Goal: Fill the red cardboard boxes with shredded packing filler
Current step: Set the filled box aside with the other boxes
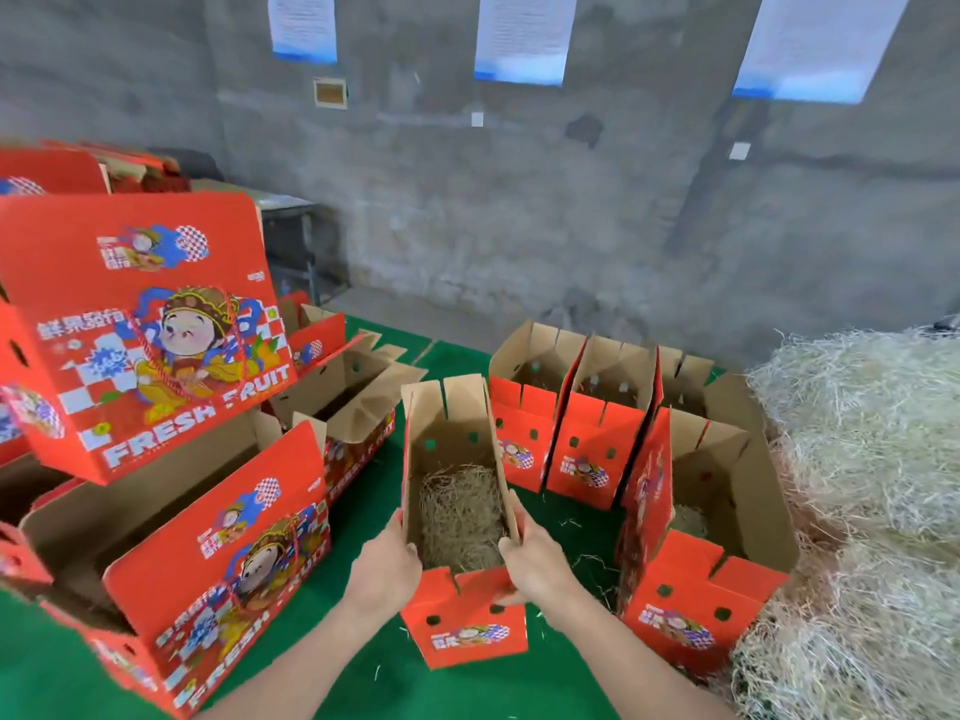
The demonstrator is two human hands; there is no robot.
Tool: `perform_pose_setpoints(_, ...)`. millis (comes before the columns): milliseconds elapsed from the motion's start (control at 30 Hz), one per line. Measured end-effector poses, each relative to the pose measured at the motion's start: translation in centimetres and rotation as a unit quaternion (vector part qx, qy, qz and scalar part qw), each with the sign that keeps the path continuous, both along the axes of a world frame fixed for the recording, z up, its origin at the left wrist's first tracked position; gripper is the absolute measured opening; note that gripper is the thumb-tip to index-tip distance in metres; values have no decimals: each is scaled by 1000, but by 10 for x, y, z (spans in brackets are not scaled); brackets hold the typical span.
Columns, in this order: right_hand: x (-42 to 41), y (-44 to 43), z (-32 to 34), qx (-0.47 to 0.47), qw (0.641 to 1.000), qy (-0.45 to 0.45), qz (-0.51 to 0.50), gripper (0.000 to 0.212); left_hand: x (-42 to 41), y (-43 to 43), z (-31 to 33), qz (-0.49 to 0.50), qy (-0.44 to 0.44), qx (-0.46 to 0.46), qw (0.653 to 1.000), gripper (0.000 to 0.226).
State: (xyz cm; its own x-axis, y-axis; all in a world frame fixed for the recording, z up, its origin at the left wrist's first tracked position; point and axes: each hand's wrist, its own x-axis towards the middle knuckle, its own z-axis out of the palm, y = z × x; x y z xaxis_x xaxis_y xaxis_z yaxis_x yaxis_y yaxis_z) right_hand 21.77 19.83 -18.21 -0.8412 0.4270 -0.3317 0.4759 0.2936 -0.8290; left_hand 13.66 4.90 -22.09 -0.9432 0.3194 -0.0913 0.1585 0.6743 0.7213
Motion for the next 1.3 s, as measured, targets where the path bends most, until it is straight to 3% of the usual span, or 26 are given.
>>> perform_pose_setpoints(133,-61,-6,11,-16,1000,9,-23,61,-68,1,9,-6,29,-17,999,52)
perform_pose_setpoints(333,-158,3,11,-47,994,38,-90,57,-171,23,19,-27,35,-10,999,32)
perform_pose_setpoints(500,-221,27,-2,-102,977,54,-177,55,-240,54,24,-50,51,-15,997,32)
perform_pose_setpoints(733,-291,65,-4,-95,967,81,-222,54,-319,105,31,-108,70,-24,991,40)
perform_pose_setpoints(800,-305,75,-5,-41,970,85,-223,56,-338,119,26,-149,-5,45,988,51)
perform_pose_setpoints(867,-312,79,-12,133,970,82,-187,60,-352,129,12,-153,-83,87,981,61)
perform_pose_setpoints(967,-322,80,-29,329,943,30,-33,69,-360,139,-11,-156,-67,53,984,62)
perform_pose_setpoints(1067,-342,85,-44,364,930,-37,44,68,-367,148,-22,-185,-31,58,981,54)
perform_pose_setpoints(1167,-362,87,-44,400,915,-33,33,34,-378,156,-25,-157,-44,82,983,48)
perform_pose_setpoints(1300,-380,93,-39,464,883,-62,21,17,-384,161,-21,-169,-61,98,979,42)
